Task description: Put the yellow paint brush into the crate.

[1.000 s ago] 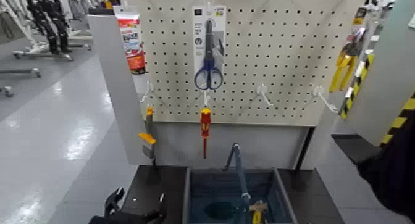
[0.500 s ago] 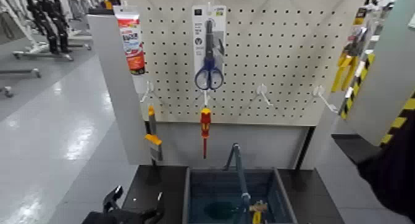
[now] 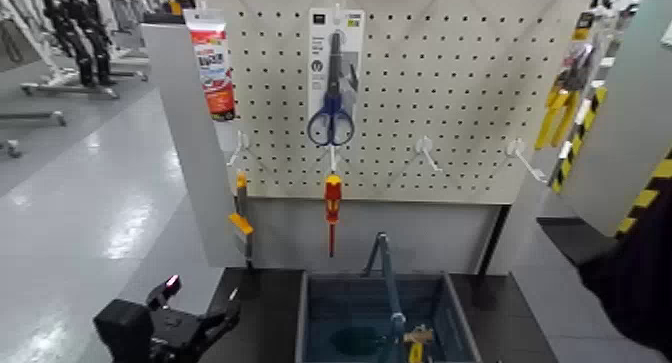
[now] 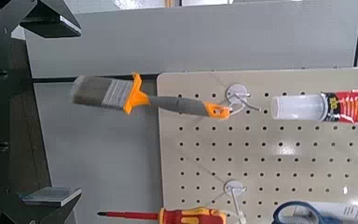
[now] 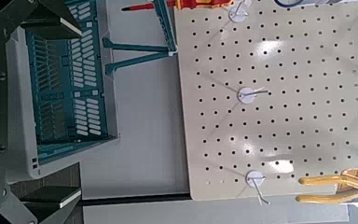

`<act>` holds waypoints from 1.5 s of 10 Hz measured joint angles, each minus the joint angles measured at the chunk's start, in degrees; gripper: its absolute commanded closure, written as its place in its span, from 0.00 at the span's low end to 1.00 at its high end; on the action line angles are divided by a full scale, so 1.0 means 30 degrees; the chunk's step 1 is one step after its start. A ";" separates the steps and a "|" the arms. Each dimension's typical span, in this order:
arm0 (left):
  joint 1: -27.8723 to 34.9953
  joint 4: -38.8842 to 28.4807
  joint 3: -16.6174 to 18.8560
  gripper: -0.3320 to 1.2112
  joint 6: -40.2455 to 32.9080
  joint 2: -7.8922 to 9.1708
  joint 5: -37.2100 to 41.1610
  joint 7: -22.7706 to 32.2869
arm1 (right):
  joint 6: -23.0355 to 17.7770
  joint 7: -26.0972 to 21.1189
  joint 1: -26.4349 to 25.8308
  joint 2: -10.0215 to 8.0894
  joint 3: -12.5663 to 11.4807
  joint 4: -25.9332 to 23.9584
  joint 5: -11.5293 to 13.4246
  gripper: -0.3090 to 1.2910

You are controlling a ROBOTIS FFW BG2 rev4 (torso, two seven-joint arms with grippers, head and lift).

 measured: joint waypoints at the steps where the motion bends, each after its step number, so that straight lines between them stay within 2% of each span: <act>1: -0.0320 0.0057 0.0371 0.28 0.0432 -0.0011 0.0124 -0.0585 | 0.0001 0.0000 -0.0016 -0.0017 0.0005 0.0016 -0.0001 0.27; 3: -0.1321 0.0269 0.1064 0.28 0.1477 0.0131 0.0157 -0.2182 | -0.0007 0.0025 -0.0057 -0.0038 0.0031 0.0048 -0.0025 0.27; 7: -0.2992 0.0675 0.1598 0.28 0.3446 0.0800 0.0252 -0.4364 | -0.0061 0.0031 -0.0132 -0.0062 0.0068 0.0123 -0.0072 0.27; 12: -0.5678 0.2161 0.1305 0.29 0.5166 0.2000 0.0456 -0.7384 | -0.0033 0.0030 -0.0179 -0.0142 0.0146 0.0114 -0.0090 0.27; 15: -0.7291 0.3377 0.0560 0.29 0.5545 0.2750 0.0795 -0.8562 | -0.0030 0.0038 -0.0207 -0.0142 0.0153 0.0111 -0.0090 0.27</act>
